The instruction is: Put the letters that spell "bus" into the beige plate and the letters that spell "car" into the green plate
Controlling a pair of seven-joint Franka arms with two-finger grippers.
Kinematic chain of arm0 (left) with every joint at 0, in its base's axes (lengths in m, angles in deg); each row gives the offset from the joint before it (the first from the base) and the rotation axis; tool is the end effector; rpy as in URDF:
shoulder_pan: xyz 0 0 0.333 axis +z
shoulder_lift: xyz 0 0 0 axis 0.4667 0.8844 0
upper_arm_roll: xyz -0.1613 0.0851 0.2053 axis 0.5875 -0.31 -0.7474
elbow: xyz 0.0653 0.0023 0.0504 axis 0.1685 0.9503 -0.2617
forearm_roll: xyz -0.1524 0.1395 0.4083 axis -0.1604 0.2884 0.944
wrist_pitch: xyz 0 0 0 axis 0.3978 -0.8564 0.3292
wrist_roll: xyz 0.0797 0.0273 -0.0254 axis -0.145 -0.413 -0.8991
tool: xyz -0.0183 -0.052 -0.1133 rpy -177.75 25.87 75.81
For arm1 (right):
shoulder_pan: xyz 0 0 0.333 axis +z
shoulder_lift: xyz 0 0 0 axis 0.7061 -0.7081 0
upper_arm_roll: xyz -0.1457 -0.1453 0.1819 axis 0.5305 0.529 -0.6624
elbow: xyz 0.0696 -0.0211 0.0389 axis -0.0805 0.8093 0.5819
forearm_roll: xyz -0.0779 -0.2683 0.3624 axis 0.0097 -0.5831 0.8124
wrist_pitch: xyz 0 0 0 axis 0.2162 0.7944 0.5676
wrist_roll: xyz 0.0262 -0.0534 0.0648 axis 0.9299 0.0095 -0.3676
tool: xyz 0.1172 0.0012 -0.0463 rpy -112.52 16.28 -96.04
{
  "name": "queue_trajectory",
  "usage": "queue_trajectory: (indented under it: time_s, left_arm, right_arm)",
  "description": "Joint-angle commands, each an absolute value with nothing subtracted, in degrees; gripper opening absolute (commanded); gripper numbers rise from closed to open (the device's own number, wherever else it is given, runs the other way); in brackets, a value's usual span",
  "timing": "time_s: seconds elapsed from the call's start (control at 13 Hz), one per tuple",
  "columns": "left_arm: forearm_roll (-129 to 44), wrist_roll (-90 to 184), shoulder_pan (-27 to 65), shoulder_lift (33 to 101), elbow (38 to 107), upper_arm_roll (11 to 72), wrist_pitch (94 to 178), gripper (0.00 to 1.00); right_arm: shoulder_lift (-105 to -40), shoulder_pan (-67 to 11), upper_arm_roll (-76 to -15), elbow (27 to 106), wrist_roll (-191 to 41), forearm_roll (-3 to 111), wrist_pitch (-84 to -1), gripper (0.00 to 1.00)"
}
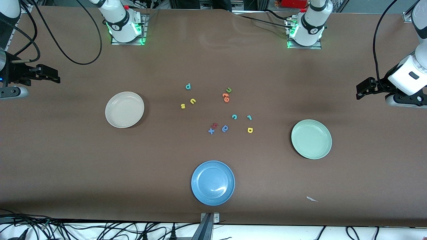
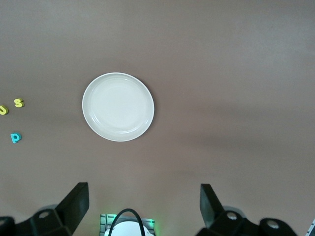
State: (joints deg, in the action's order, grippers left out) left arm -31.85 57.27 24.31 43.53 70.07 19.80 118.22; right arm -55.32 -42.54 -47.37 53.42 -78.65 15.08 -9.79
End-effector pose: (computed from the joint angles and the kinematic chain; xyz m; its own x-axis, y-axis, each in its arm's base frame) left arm 0.6369 0.0019 0.4881 0.9972 -0.0740 -0.0046 -0.0741 -0.9967 -0.0317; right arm 0.6318 -0.0165 0.5158 0.9750 0.1256 -0.1831 0.1306 -0.9913 0.0152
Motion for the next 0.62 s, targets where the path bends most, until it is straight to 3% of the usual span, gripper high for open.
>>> queue_trajectory:
  time_s: [0.0, 0.54]
  left_arm:
    - [-32.46, 58.25, 23.96, 43.47, 70.60, 19.95, 117.87, 1.00]
    - [-34.57, 53.51, 18.70, 54.88, 70.51, 23.11, 125.93, 1.00]
  right_arm:
    - [-53.79, -42.54, -47.53, 54.12, -78.37, 15.26, -9.79, 1.00]
    - [-54.75, -42.98, -45.07, 52.89, -78.55, 15.87, -9.61, 1.00]
